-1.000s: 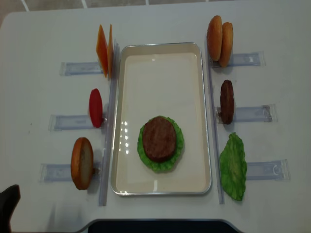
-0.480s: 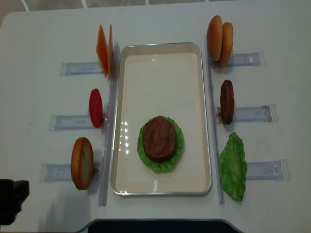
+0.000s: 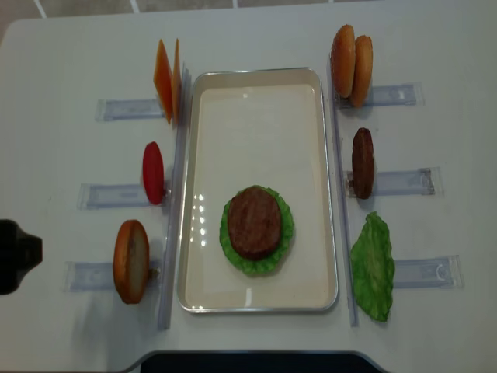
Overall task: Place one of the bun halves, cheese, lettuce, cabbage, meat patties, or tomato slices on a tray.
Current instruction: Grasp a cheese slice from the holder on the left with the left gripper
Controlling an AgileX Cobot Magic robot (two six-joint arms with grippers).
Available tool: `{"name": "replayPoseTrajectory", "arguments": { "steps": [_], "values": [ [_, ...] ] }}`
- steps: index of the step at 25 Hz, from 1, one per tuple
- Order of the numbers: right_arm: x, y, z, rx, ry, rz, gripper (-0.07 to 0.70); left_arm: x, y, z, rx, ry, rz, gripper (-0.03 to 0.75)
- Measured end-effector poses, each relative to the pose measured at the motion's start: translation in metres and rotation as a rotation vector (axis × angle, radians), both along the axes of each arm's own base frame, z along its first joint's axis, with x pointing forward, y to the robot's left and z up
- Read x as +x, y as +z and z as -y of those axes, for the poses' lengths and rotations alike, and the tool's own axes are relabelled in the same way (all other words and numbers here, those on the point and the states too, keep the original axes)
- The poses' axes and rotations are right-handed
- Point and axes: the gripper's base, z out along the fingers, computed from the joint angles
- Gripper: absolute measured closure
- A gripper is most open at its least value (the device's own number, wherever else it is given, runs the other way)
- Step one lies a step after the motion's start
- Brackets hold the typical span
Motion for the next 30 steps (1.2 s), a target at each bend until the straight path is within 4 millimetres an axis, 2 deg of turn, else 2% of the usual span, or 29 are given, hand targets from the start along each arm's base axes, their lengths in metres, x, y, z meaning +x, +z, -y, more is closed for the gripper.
{"name": "replayPoseTrajectory", "arguments": {
  "steps": [13,24,30],
  "values": [
    [0.0,0.0,0.0,0.0,0.0,0.0,0.275,0.078,0.022,0.004,0.005,0.005,-0.139,0.141],
    [0.0,0.0,0.0,-0.001,0.001,0.0,0.275,0.158,0.041,0.006,0.017,0.008,-0.157,0.141],
    [0.0,0.0,0.0,-0.001,0.001,0.0,0.275,0.204,0.043,0.008,0.024,0.009,-0.15,0.196]
  ]
}}
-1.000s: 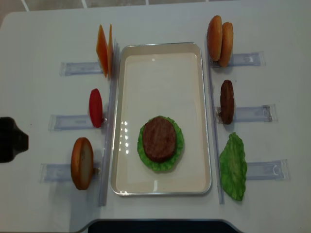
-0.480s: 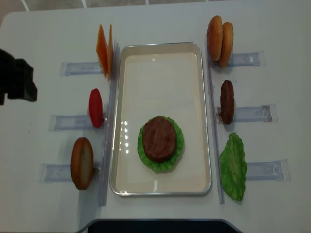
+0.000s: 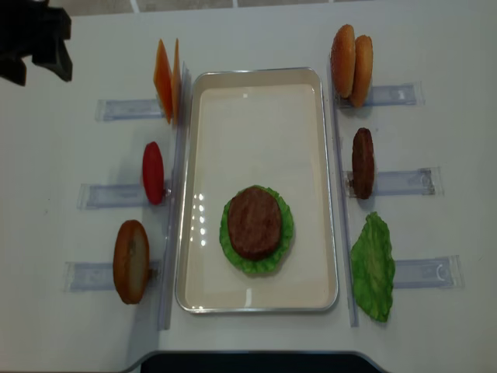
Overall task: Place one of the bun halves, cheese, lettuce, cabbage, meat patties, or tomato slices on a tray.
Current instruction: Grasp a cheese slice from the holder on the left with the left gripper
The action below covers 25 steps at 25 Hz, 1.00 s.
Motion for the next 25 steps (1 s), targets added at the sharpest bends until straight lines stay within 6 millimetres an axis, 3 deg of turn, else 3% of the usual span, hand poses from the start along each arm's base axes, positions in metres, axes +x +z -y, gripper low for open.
{"name": "replayPoseTrajectory", "arguments": {
  "steps": [11,25],
  "values": [
    [0.0,0.0,0.0,0.001,0.0,0.0,0.275,0.067,-0.01,0.003,0.0,0.001,0.012,0.213],
    [0.0,0.0,0.0,0.001,0.0,0.0,0.275,0.129,-0.043,0.006,0.001,0.001,-0.001,0.217]
  ]
}}
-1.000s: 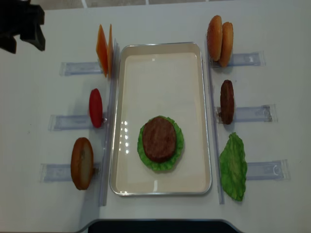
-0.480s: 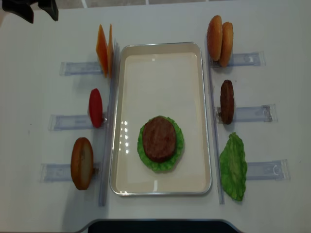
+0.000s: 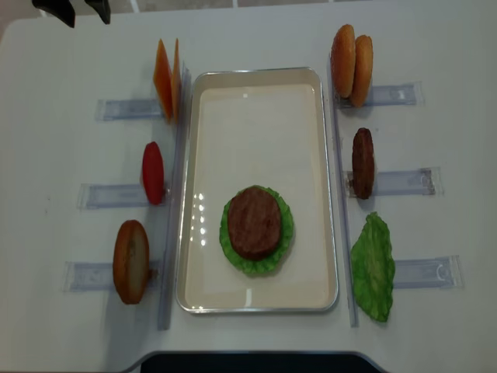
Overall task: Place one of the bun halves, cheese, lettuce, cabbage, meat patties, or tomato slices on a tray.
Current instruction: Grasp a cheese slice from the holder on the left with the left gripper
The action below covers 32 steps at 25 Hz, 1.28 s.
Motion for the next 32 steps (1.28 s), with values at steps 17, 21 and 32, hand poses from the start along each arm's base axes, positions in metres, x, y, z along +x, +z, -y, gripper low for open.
{"name": "replayPoseTrajectory", "arguments": {
  "steps": [17,21,32],
  "values": [
    [0.0,0.0,0.0,0.0,0.0,0.0,0.275,0.017,-0.007,-0.005,0.063,0.003,0.014,0.217],
    [0.0,0.0,0.0,0.0,0.0,0.0,0.275,0.017,-0.007,-0.004,0.05,0.009,0.015,0.217],
    [0.0,0.0,0.0,0.0,0.0,0.0,0.275,0.016,-0.007,0.019,-0.107,0.02,0.009,0.217]
  ]
}}
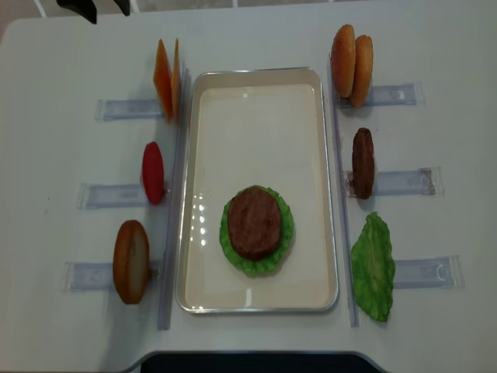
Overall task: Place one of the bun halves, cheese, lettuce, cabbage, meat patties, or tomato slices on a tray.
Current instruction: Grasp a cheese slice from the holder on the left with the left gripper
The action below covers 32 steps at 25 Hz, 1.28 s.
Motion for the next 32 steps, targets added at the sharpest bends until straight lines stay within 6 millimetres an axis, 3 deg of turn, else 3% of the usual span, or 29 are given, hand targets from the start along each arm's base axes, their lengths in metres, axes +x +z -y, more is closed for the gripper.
{"name": "replayPoseTrajectory", "arguments": {
  "steps": [5,14,32],
  "values": [
    [0.0,0.0,0.0,0.0,0.0,0.0,0.275,0.0,-0.008,0.028,0.006,-0.057,-0.017,0.217],
    [0.0,0.0,0.0,-0.001,0.0,0.0,0.275,0.004,-0.041,0.072,0.005,-0.107,-0.09,0.217],
    [0.0,0.0,0.0,0.0,0.001,0.0,0.275,0.003,-0.05,0.084,-0.045,-0.09,-0.118,0.217]
  ]
}}
